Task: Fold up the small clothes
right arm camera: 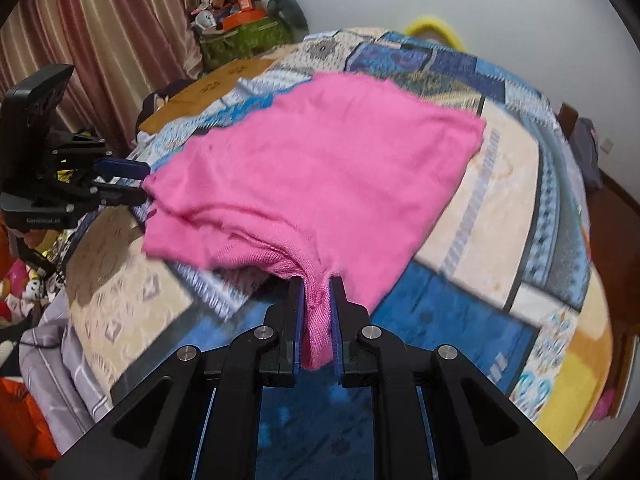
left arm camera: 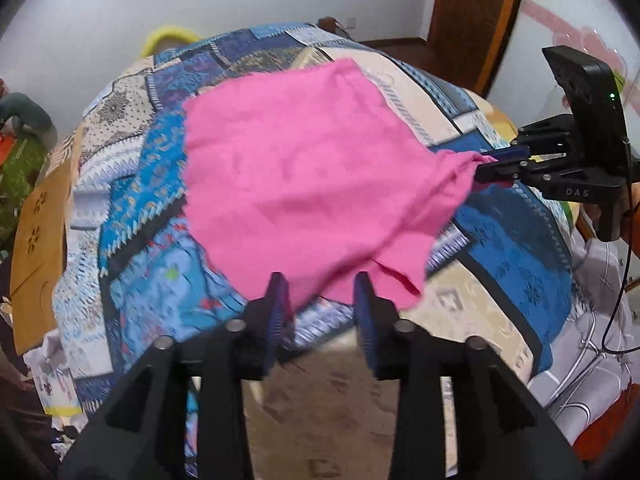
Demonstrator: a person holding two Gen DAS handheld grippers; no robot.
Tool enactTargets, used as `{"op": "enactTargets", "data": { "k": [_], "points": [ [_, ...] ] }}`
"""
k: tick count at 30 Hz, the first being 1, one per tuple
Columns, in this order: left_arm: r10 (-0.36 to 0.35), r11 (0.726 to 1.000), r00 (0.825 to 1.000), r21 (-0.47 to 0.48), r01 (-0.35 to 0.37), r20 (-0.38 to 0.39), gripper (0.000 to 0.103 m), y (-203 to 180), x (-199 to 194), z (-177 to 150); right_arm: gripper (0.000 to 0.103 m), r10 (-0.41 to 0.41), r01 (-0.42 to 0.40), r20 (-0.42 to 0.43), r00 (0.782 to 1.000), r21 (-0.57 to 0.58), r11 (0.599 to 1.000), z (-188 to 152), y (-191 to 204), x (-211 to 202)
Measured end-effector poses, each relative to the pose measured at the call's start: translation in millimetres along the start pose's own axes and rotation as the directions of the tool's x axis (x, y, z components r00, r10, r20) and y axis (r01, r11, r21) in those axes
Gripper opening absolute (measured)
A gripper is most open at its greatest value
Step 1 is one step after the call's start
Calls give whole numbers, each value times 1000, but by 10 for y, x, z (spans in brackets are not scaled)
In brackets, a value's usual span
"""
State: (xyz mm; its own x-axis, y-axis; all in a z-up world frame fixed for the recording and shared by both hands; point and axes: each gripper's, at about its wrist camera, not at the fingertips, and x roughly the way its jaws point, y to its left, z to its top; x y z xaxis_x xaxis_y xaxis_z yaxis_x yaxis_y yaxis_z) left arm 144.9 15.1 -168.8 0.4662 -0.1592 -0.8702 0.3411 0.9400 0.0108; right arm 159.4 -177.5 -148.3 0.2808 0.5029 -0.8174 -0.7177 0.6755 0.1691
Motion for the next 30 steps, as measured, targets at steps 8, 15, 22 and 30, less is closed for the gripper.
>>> {"op": "enactTargets", "data": {
  "k": [8, 15, 22, 30],
  "points": [
    [48, 999, 999, 20, -49, 12, 77, -296, 10, -27, 27, -19, 19, -5, 1000, 3, 1000, -189, 121, 0],
    [191, 973, 981, 125, -192, 21, 89, -435, 263, -51, 39, -51, 51, -1, 999, 24, 998, -267, 106, 32],
    [166, 985, 984, 44, -169, 61, 34, -252, 268, 17, 39, 19, -18, -12, 1000, 58, 998, -281, 136, 123],
    [122, 992, 990, -35, -119, 72, 7, -38, 127, 12, 38, 33, -33, -19, 999, 13, 999, -247, 249, 227]
  ]
}}
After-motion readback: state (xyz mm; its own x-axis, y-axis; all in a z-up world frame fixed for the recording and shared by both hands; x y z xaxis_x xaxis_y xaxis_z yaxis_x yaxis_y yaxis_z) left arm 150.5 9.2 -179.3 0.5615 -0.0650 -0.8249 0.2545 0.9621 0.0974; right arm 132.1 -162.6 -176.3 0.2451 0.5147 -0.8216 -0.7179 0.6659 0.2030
